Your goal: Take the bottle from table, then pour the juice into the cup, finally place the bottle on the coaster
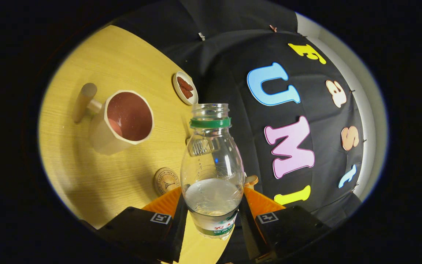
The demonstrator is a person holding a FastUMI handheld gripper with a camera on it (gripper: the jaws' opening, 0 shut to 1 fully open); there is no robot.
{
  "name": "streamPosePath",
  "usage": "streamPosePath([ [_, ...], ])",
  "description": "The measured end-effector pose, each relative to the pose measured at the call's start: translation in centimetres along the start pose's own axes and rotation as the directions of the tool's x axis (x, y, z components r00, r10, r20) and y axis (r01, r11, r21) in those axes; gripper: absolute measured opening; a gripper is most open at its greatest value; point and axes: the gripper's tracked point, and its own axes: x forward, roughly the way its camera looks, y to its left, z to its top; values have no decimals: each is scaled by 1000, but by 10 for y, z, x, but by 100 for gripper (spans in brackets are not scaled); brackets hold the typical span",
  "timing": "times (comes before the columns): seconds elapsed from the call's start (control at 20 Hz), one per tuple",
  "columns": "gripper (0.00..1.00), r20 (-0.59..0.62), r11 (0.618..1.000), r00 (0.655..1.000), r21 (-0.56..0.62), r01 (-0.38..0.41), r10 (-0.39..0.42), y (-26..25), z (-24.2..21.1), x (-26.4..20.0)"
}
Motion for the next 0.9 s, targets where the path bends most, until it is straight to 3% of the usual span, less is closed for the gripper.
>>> streamPosePath([
  [0.55,70,5,975,999,-218,-37,39,21,11,19],
  [0.9,70,25,933,998,-356,-47,60,31,14,28],
])
